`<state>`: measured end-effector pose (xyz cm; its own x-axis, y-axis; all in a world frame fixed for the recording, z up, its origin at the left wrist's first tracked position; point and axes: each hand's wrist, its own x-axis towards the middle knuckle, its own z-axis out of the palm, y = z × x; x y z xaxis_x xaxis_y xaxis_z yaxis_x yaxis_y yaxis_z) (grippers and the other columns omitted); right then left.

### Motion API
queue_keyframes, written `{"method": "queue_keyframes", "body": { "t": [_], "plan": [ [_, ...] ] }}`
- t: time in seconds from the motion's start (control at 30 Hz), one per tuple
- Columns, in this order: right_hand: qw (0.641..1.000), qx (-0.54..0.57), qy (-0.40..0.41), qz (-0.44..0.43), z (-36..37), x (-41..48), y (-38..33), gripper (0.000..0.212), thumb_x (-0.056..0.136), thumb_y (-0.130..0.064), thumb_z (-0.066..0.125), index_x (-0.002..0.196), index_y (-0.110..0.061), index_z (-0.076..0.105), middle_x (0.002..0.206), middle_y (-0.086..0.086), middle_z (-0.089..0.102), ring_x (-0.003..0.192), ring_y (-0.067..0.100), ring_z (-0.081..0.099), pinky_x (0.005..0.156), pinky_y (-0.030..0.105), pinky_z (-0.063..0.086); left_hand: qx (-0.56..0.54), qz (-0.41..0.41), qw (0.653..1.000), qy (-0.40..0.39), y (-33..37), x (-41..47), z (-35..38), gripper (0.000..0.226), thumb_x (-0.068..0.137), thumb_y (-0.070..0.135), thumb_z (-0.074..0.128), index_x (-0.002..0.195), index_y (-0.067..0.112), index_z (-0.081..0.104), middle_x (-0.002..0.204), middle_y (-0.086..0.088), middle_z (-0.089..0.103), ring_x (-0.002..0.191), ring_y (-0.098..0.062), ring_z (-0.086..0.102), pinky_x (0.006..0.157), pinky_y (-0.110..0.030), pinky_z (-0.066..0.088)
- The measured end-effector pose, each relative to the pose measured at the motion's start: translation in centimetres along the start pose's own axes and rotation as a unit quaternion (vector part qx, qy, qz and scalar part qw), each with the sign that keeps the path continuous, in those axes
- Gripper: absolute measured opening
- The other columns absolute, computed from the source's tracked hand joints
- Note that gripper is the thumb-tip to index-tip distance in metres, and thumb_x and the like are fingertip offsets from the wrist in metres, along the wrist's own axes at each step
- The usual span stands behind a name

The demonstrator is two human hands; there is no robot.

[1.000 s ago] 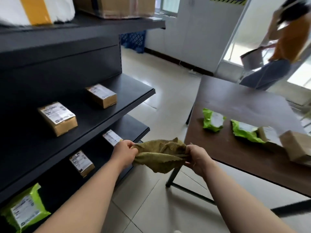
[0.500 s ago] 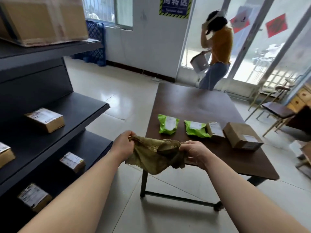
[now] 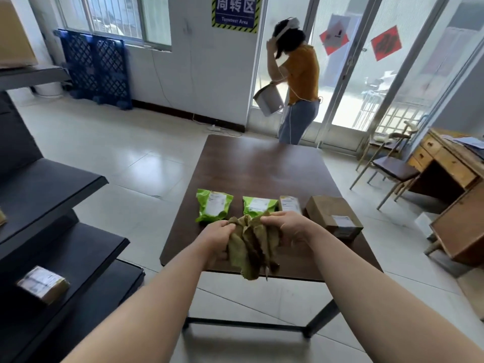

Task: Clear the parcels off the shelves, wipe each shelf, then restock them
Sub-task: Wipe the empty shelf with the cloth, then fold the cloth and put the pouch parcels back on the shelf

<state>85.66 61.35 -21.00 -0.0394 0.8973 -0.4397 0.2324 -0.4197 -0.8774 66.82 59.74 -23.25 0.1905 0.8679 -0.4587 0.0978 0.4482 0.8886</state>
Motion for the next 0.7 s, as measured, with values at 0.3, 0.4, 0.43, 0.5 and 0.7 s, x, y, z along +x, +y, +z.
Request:
{"method": "queue_keyframes", "body": {
  "t": [0.3, 0.4, 0.43, 0.5, 0.7],
  "plan": [
    [0.976, 0.158, -0.111, 0.098, -3.3, 2.2, 1.8, 0.04, 0.085, -0.012, 0.036, 0.101, 0.005, 0.069, 0.102, 0.015, 0.072, 0.087, 0.026, 0.069, 0.081, 0.036, 0.057, -0.111, -0.036, 0.993, -0.003, -0.1, 5.3, 4.8, 0.026, 0.091, 0.008, 0.06, 0.115, 0.0, 0.06, 0.09, -0.013, 0.067, 0.071, -0.022, 0.066, 0.055, -0.031, 0.053],
    [0.976, 0.179, 0.037, 0.121, -4.2, 4.1, 3.7, 0.024, 0.091, -0.009, 0.038, 0.089, -0.001, 0.06, 0.087, 0.016, 0.067, 0.074, 0.026, 0.069, 0.071, 0.037, 0.058, -0.116, -0.046, 0.992, 0.016, -0.4, 7.2, 5.1, 0.026, 0.09, -0.007, 0.053, 0.114, -0.001, 0.058, 0.092, -0.018, 0.064, 0.072, -0.026, 0.063, 0.06, -0.035, 0.054],
    [0.977, 0.148, 0.063, 0.141, -4.5, 4.6, 4.6, 0.018, 0.092, -0.012, 0.043, 0.091, -0.004, 0.059, 0.088, 0.014, 0.062, 0.074, 0.024, 0.065, 0.072, 0.037, 0.055, -0.123, -0.05, 0.991, 0.014, -0.2, 7.8, 5.1, 0.026, 0.09, -0.008, 0.051, 0.114, 0.001, 0.058, 0.091, -0.017, 0.064, 0.071, -0.025, 0.063, 0.059, -0.035, 0.055],
    [0.975, 0.086, 0.043, 0.2, -4.8, 5.3, 6.3, 0.021, 0.093, -0.028, 0.051, 0.105, -0.012, 0.055, 0.094, 0.013, 0.054, 0.075, 0.022, 0.056, 0.07, 0.035, 0.048, -0.143, -0.055, 0.988, 0.001, 0.1, 9.3, 5.1, 0.027, 0.091, -0.008, 0.048, 0.113, 0.003, 0.057, 0.091, -0.017, 0.064, 0.072, -0.025, 0.063, 0.058, -0.035, 0.056],
    [0.93, 0.317, -0.008, 0.185, -4.2, 8.9, 7.2, 0.028, 0.093, -0.03, 0.044, 0.093, -0.006, 0.058, 0.077, 0.013, 0.062, 0.07, 0.029, 0.057, 0.07, 0.038, 0.045, -0.137, -0.074, 0.987, -0.033, 1.7, 13.7, 3.7, 0.029, 0.088, -0.013, 0.04, 0.102, 0.001, 0.061, 0.085, -0.017, 0.065, 0.066, -0.025, 0.064, 0.051, -0.03, 0.056]
  ]
}}
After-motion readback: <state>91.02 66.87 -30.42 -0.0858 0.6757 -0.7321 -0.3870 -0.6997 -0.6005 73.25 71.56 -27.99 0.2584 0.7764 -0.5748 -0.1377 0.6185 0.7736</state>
